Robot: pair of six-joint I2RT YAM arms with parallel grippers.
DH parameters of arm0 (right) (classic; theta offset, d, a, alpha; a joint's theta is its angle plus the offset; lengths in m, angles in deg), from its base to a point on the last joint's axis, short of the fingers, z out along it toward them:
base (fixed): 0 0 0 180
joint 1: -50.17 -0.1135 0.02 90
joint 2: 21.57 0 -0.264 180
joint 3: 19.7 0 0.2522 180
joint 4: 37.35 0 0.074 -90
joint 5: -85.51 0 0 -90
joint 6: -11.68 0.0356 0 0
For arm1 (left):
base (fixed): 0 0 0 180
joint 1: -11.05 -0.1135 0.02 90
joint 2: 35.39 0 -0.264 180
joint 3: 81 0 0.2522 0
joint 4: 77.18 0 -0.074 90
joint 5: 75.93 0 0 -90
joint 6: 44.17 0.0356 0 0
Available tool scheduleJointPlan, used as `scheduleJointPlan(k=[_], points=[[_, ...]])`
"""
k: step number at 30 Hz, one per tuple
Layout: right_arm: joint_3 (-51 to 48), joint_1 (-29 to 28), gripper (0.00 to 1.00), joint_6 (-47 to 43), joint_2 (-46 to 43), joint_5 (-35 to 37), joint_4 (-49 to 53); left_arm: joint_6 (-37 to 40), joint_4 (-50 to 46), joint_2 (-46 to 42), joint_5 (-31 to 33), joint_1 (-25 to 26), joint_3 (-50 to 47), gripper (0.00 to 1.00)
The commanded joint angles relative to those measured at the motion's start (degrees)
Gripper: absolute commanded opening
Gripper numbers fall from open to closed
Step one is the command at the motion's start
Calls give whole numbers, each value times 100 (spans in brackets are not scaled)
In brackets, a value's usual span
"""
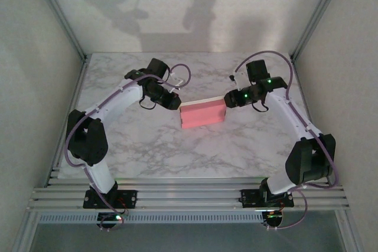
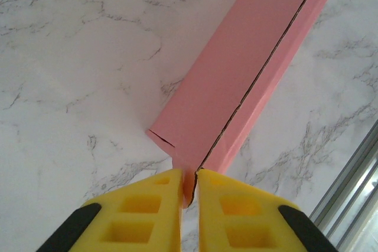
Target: Fold the paper box
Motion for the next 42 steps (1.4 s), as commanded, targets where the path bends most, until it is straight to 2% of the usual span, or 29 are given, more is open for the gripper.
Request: scheduleJointPlan(k=[1,4,18,22,30,42], points=[[350,146,54,-373,195,-273,-28,14,-103,-134,124,56,93,16],[503,171,54,-457,372,-534,-30,9,-80,-141,113,55,77,16],[993,177,52,-669,1178,-616,27,1,-77,-116,126,60,80,16],[1041,166,46,-686,1227,-687,93,-21,-68,-92,127,61,82,16],[1081,167,42,-654,1277,-917,204,-59,-59,-92,134,65,85,16],[1047,169,32,-627,1299,-728,288,-74,-46,-83,167,61,105,15]])
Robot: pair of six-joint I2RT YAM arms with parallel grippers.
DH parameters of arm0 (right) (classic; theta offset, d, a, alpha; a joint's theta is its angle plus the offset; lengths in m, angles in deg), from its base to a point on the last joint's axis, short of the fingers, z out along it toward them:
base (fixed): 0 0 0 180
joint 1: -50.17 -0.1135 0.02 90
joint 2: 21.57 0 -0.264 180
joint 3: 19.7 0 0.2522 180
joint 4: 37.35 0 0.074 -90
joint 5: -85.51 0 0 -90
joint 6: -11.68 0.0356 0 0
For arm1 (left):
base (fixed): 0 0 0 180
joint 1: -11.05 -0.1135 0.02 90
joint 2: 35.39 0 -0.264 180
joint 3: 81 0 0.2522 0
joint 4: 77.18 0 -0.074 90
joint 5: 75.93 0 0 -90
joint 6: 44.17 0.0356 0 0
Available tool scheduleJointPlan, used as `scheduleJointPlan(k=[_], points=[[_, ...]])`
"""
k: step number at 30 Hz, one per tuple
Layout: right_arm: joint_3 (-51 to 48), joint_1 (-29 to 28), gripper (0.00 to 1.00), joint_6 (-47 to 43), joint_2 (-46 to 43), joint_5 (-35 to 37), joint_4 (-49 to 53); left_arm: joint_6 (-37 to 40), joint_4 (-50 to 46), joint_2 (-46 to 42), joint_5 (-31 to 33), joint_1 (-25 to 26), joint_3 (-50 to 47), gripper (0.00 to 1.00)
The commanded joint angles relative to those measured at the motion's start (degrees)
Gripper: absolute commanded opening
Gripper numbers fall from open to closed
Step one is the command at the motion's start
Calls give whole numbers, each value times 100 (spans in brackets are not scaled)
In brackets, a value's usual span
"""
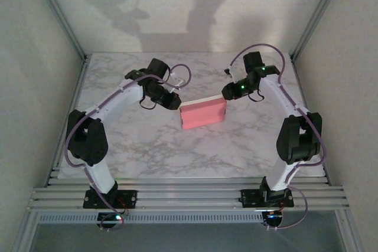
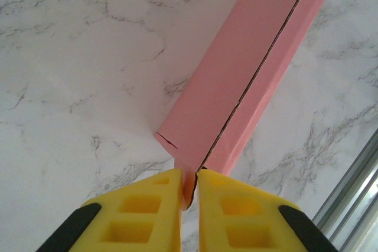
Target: Fold the paper box
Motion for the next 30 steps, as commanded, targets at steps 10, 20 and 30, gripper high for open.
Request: scheduleJointPlan(k=[10,20,30], points=[[37,-41,17,68,-78,111,62,-335,0,-75,80,33,164,13],[-113,-170,6,175,-161,276,-43,-828,143,-92,43,40,156,12],[-627,-365,2,541,-641,764,-449,-1681,534,-203,335,24,-67,13]])
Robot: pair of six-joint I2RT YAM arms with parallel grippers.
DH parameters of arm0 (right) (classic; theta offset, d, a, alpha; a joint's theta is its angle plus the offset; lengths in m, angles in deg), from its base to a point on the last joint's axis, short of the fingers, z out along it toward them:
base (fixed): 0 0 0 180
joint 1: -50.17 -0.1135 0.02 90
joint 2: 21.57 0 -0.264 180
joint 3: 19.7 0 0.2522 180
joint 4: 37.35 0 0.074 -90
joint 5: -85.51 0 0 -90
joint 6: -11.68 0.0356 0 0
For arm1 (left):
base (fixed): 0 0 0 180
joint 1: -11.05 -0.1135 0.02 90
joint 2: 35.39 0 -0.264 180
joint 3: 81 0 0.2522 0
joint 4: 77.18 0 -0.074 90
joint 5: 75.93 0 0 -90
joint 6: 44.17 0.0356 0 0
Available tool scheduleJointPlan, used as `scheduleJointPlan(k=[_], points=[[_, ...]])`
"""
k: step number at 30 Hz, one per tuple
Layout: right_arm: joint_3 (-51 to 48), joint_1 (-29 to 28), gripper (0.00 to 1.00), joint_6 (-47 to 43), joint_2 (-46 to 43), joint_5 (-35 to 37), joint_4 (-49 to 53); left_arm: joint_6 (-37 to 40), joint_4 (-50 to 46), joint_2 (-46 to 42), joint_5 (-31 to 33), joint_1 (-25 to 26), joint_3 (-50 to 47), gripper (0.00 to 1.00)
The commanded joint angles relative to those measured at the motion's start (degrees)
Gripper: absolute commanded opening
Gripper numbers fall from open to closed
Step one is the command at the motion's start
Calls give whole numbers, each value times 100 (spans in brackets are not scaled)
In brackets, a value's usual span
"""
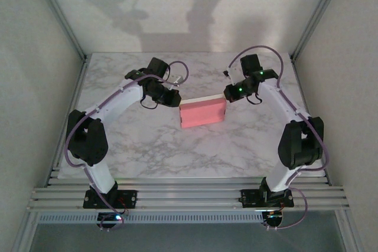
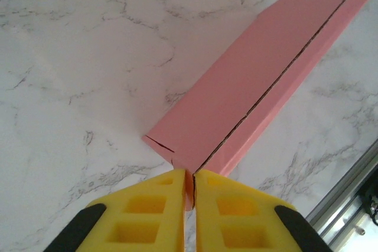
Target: Fold the paper box
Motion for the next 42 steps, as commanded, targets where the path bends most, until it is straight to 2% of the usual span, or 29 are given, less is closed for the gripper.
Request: scheduleJointPlan(k=[1,11,19,31,42], points=[[-232,-127,1,228,-317,216,-111,-525,344,-221,237,27,-97,13],[-703,-352,0,988,-801,620,-445,-1725,1344,-506,539,12,-679,13],[-914,-554,0,1229,-918,827,-527,-2113,1717,-684,649,16,-899,12],[-1077,-591,0,1266,-1015,856,-560,-1727,1793,-890,914,13,-1301,12],[-1152,-602,0,1277,-1076,939,-527,-1775,1994,-957,875,16,-1532,12]])
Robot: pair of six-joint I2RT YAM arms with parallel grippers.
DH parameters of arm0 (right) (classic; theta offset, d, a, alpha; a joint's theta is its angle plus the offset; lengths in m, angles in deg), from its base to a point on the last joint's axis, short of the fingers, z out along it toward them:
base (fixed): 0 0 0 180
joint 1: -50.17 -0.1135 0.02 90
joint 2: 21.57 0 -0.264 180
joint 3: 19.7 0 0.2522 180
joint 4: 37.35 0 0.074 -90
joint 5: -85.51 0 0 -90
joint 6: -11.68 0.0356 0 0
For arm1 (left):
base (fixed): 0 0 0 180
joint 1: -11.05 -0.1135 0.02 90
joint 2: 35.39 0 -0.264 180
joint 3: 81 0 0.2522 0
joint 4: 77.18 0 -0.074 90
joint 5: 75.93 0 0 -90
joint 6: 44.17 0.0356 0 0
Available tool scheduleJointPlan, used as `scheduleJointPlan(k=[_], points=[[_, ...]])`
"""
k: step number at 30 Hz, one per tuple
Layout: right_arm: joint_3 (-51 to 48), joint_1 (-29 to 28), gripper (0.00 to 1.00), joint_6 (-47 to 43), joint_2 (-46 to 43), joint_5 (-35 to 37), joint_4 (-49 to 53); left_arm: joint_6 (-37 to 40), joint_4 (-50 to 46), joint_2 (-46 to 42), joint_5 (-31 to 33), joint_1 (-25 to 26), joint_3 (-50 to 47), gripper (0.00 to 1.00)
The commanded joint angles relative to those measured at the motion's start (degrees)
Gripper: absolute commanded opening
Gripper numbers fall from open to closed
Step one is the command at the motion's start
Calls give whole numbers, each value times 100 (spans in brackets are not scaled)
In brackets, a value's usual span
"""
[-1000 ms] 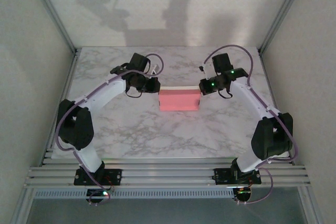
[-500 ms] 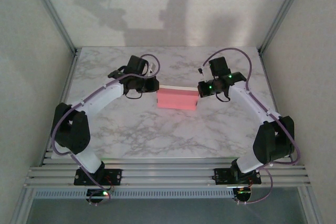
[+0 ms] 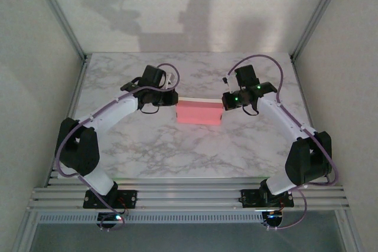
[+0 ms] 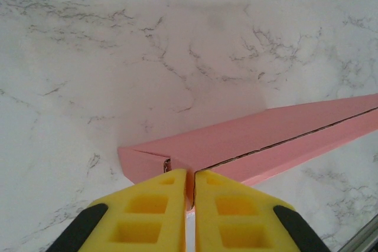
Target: Fold the paper box
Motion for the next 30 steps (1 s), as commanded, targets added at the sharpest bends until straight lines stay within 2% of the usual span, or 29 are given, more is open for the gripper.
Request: scheduleJointPlan(k=[1,30], points=[[-128,-37,0,83,-168,158,58,4,107,-213,183,13,-172,12],[-873,-80,0,829,-612,43,-607,-559,1025,-845,165,50,-1377,12]])
